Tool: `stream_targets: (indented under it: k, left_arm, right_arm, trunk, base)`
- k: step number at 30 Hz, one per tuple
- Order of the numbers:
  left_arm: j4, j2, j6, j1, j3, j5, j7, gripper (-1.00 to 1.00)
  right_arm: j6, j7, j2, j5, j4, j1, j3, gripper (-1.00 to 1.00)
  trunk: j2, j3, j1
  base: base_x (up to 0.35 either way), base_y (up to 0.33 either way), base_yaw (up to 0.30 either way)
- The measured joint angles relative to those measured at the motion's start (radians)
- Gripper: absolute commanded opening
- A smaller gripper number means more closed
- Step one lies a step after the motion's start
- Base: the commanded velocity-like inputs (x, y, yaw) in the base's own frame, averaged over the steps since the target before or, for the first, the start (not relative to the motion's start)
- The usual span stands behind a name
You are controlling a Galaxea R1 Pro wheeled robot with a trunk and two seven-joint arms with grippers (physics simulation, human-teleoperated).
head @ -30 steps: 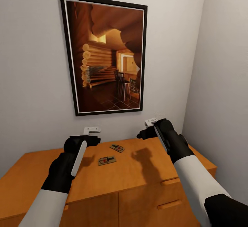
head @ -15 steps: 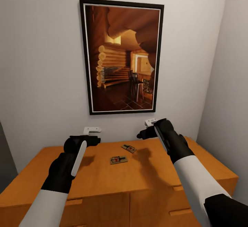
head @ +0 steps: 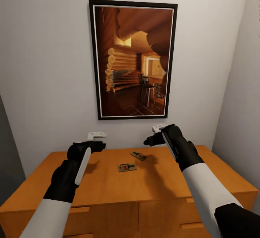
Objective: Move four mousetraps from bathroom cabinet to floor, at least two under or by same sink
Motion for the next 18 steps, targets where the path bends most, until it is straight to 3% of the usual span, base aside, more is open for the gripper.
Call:
stream_targets:
  k: [18]
  left_arm:
    - [0.001,-0.002,-0.005,0.001,-0.001,0.001,0.000,1.00]
  right_arm:
    - [0.000,-0.005,-0.007,0.004,0.002,0.000,0.000,1.00]
  trunk:
    - [0.000,0.000,0.000]
  base:
    - [0.000,-0.250,0.001]
